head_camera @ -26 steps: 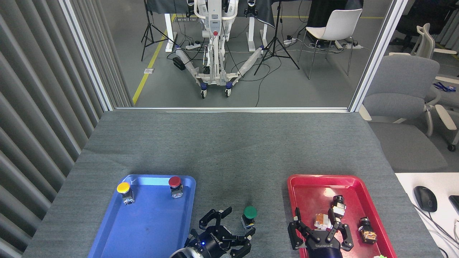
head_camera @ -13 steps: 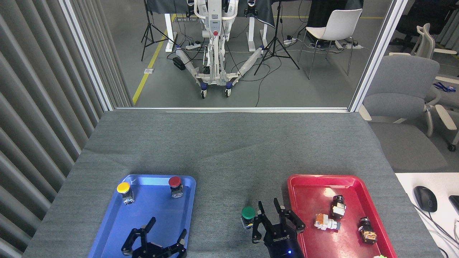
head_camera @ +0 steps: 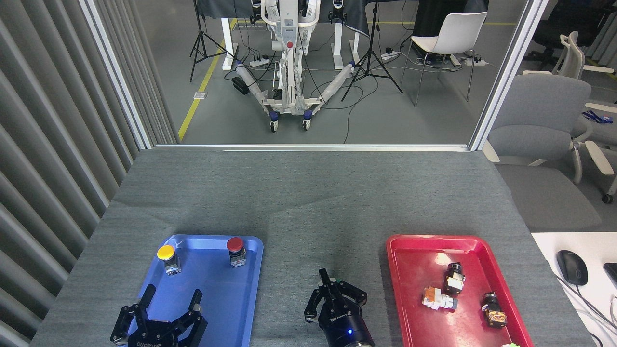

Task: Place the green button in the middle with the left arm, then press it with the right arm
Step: 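Bring the right gripper over the green button and press down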

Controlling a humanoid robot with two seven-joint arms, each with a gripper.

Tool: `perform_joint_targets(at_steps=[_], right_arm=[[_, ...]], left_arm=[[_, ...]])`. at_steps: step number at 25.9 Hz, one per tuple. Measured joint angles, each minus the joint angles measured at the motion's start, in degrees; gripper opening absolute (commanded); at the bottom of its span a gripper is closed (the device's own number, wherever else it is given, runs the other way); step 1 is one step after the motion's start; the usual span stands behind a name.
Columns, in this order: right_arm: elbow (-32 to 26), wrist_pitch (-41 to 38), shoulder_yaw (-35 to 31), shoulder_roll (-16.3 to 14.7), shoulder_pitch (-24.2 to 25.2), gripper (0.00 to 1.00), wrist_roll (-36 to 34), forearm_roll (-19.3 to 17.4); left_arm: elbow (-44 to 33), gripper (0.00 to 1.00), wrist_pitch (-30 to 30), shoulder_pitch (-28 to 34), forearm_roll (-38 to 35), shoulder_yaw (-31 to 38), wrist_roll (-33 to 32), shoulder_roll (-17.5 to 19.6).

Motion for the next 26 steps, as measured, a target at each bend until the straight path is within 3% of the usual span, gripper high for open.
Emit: perform_joint_targets(at_steps=[17, 26], right_arm=[[5.85, 3.19, -0.64, -0.16, 0.52, 0.19, -2.98, -0.17], [3.16, 6.17, -0.57, 0.34, 0.7, 0.27, -2.08, -0.56]], left_arm=[[0.12, 0.99, -0.41, 0.27, 0.89, 0.41, -0.62, 1.84], [-0.35, 0.99, -0.52, 0.35, 5.11, 0.48, -0.87, 1.86]])
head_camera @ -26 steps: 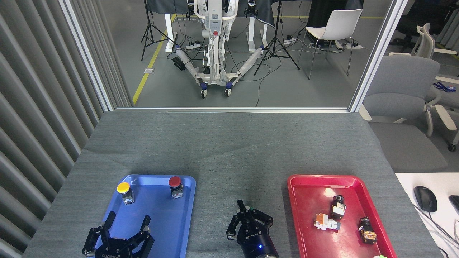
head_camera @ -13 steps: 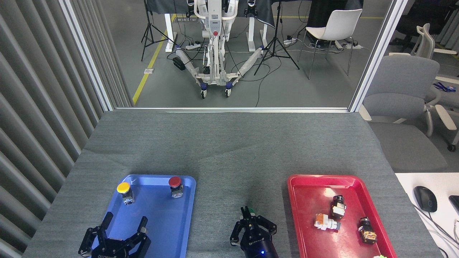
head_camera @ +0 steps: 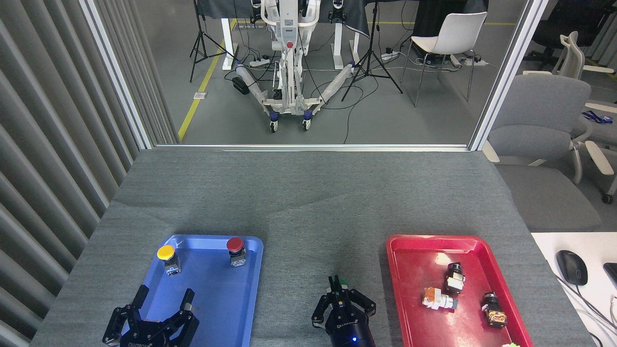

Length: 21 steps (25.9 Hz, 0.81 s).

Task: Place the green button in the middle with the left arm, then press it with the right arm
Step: 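Bring the right gripper over the green button and press down, then lift the right gripper off the button and return toward the red tray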

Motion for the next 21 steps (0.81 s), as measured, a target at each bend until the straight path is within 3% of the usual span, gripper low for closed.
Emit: perform_joint_targets(at_steps=[5, 6, 8, 9, 16, 21], right_arm=[[-2.45, 2.28, 0.23, 0.09, -0.04, 0.51, -2.58, -0.14], [-2.85, 2.9, 0.26, 0.1, 0.01, 0.59, -3.16, -0.16], [-3.65, 4.13, 0.28, 0.04, 0.41, 0.9, -3.42, -0.19], [-4.18, 4.6, 0.23, -0.04, 0.63, 0.98, -3.58, -0.2], [-10.43, 5.51, -3.5, -1.01, 5.1, 1.0, -6.25, -0.55], [-16.53, 2.01, -8.62, -2.09, 9.55, 1.0, -6.63, -0.61]], left_arm=[[-0.12, 0.99, -0.6, -0.58, 0.17, 0.88, -2.57, 2.51], [-0.15, 0.99, -1.47, -0.48, 0.2, 1.08, -2.99, 3.57], [-0.17, 0.99, -2.82, -0.21, 0.32, 1.57, -3.4, 5.12], [-0.18, 0.99, -3.33, -0.03, 0.37, 1.87, -3.59, 5.54], [-0.14, 0.99, -4.43, 1.59, 0.51, 3.72, -4.05, 6.02], [-1.58, 0.99, -4.95, 3.94, 0.75, 4.04, -4.21, 4.85]])
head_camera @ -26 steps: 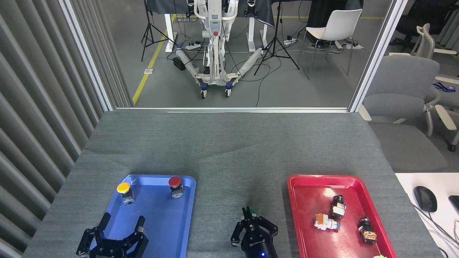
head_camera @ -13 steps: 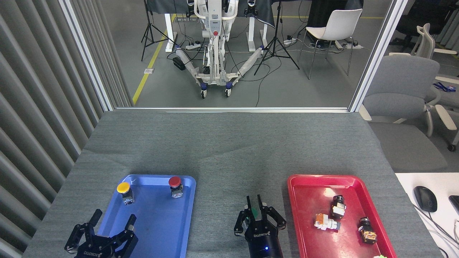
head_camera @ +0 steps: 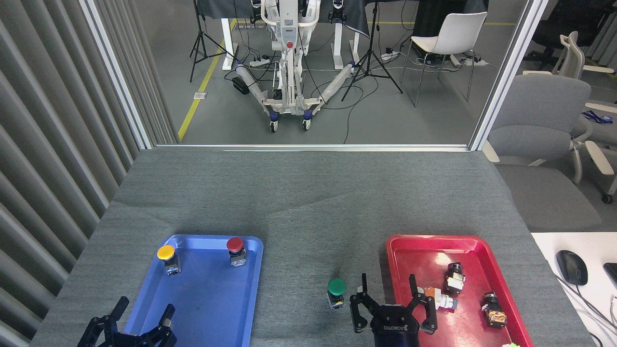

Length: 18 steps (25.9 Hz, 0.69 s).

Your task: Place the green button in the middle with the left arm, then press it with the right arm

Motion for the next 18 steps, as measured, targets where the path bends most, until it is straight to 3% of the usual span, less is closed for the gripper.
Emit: perform_joint_targets(at_steps=[6, 11, 18], right_arm=[[-2.73, -2.55, -5.19, -2.5, 2.71, 1.0, 0.19, -2.01], [-3.0, -3.12, -5.91, -3.45, 3.25, 1.0, 0.38, -4.85], [-3.12, -4.24, -5.97, -4.38, 4.34, 1.0, 0.57, -5.49]], left_arm=[[-0.27, 0.99, -0.1, -0.06, 0.08, -0.02, 0.61, -1.03], [1.06, 0.99, 0.39, -3.04, 0.16, -0.14, -0.06, -1.26], [3.52, 1.0, 0.67, -6.2, 0.19, 0.15, -0.3, -3.1]])
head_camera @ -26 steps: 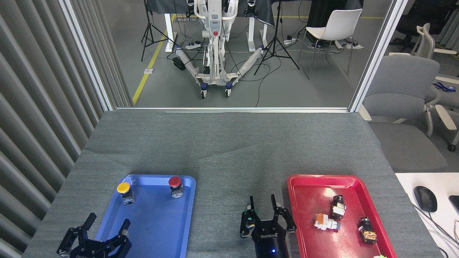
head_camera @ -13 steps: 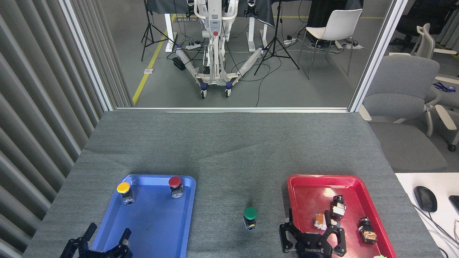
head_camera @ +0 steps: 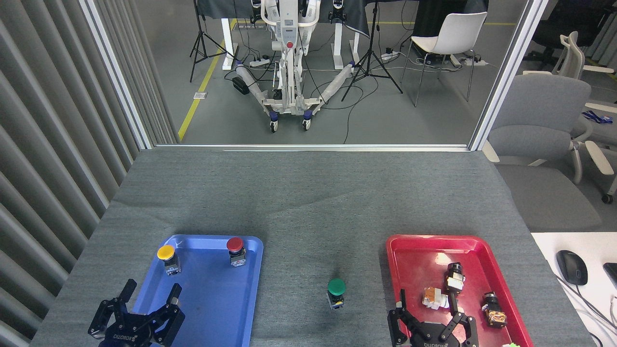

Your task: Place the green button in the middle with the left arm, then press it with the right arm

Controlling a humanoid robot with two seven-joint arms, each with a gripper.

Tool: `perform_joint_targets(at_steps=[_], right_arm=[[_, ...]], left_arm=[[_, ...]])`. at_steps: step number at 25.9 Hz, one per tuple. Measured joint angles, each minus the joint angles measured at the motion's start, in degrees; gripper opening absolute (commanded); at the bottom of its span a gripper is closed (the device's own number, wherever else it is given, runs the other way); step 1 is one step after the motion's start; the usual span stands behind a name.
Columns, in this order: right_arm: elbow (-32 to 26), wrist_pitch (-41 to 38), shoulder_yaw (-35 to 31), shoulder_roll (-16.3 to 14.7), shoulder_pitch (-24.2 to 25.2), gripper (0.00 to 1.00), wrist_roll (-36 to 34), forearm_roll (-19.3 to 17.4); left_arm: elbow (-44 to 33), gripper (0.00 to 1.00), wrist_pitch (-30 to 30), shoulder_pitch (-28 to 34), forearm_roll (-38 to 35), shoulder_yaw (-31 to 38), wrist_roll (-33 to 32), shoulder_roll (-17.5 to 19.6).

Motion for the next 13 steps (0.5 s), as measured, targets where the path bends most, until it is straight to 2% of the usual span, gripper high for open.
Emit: perform_joint_targets(at_steps=[13], right_arm=[[-1.94, -2.35, 0.64, -0.46, 0.18, 1.0, 0.89, -0.73]], left_arm=[[1.32, 1.0, -0.29, -0.04, -0.23, 1.81, 0.99, -0.51]])
